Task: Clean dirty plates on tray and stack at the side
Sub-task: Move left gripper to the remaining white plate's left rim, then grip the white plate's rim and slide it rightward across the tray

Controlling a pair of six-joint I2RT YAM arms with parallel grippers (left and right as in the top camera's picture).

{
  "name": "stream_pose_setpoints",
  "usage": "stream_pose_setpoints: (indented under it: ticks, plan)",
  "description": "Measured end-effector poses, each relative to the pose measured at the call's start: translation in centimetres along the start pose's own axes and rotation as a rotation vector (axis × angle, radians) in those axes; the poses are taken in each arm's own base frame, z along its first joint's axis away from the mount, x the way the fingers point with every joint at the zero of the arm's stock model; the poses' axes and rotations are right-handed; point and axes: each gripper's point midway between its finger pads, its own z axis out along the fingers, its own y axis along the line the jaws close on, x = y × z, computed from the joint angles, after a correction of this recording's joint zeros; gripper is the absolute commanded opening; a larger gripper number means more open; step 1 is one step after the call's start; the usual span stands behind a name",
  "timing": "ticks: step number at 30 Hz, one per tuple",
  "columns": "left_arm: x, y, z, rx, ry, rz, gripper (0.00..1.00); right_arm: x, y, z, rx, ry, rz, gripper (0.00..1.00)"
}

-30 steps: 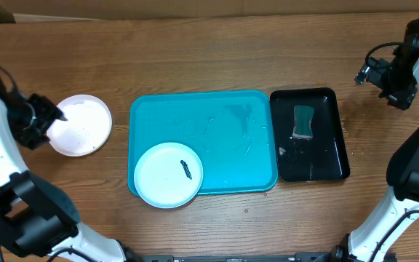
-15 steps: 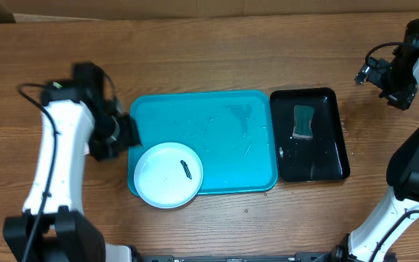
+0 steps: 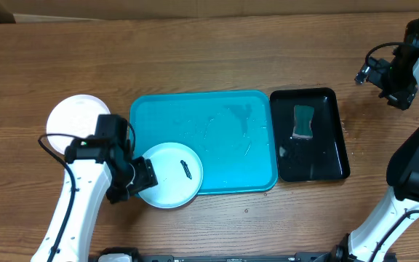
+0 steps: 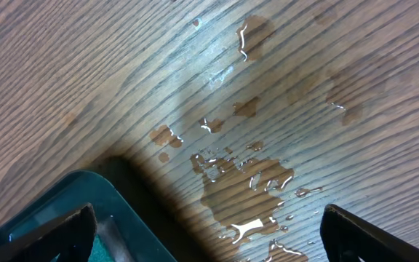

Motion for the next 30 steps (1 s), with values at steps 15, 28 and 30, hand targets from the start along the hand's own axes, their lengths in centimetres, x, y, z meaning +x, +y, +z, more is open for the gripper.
stream_pose_setpoints:
  ticks: [15, 28, 30]
  plan:
    - [1.5, 1.3, 3.8, -0.027, 0.043, -0.145, 0.37, 0.0, 0.0, 0.0, 0.000, 0.000, 0.000, 1.00]
    - [1.3, 1.4, 5.5, -0.012, 0.014, -0.191, 0.11, 0.0, 0.0, 0.0, 0.000, 0.000, 0.000, 1.00]
    - [1.2, 1.4, 5.5, -0.010, 0.011, -0.198, 0.06, 0.0, 0.0, 0.0, 0.000, 0.000, 0.000, 1.00]
